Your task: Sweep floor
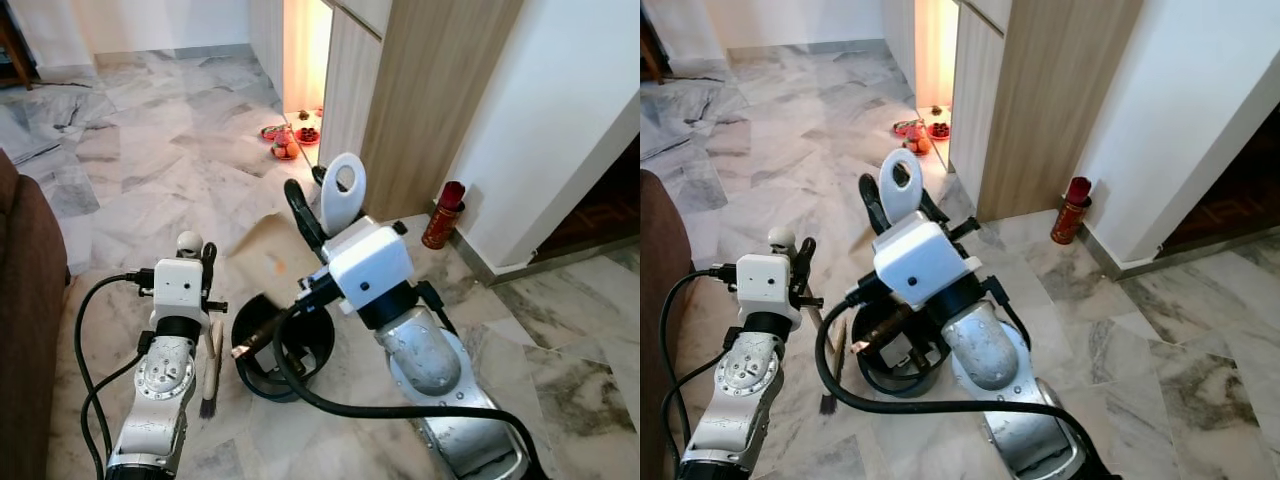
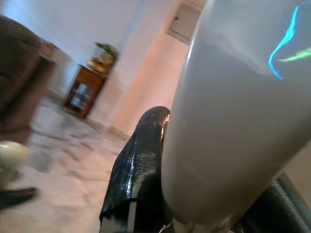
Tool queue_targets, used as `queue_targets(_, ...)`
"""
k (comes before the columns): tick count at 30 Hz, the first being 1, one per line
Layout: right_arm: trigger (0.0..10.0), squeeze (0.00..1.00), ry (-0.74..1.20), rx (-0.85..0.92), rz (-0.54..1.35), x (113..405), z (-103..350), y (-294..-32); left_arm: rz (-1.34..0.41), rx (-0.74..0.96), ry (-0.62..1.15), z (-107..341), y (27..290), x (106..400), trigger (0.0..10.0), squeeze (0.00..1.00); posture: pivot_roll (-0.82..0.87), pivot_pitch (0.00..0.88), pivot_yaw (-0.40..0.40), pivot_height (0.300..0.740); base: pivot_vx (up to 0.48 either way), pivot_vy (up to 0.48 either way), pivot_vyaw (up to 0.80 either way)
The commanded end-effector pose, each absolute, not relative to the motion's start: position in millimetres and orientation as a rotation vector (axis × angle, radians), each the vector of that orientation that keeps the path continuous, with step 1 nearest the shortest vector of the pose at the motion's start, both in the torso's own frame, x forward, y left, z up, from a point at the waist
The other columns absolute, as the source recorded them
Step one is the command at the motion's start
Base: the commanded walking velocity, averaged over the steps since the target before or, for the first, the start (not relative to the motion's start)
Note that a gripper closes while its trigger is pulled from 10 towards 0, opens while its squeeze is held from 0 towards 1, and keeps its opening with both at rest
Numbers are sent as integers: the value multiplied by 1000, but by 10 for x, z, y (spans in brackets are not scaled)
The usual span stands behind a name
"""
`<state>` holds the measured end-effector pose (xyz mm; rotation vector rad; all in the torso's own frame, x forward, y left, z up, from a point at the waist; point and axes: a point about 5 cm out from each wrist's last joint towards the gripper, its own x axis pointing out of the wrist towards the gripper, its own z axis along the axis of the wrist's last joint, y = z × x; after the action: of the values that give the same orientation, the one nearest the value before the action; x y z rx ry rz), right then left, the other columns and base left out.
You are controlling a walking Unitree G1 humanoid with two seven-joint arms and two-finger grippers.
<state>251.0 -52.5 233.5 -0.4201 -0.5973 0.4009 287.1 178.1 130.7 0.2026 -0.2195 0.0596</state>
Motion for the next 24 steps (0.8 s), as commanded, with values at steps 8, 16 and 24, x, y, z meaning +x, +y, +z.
queue_targets(8,10000,0,-684,-481,212,2588,2502,-710,49,201,-257,1370,1741,2887,10000,0,4,79,-78,740,0,0,0)
queue_targets(16,10000,0,-450,-373,-51,2926,2213,-1207,37,200,-243,1350,1739,2897,10000,0,-3,81,-76,740,0,0,0)
queue_targets(24,10000,0,-263,-300,-149,3161,1772,-1522,38,203,-236,1338,1768,2880,10000,0,-3,87,-77,740,0,0,0)
